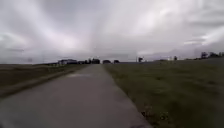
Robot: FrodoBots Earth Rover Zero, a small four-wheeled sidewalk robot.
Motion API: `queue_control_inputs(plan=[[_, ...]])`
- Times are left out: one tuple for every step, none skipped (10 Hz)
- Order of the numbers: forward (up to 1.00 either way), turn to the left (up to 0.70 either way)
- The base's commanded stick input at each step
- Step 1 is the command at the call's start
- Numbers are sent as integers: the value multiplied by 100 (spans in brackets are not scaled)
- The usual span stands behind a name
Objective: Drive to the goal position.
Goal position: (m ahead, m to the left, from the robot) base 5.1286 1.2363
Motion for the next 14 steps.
queue_control_inputs(plan=[[70,35],[70,30],[70,13],[70,0],[70,0],[70,0],[70,0],[70,0],[70,30],[70,24],[70,17],[70,11],[70,4],[70,0]])
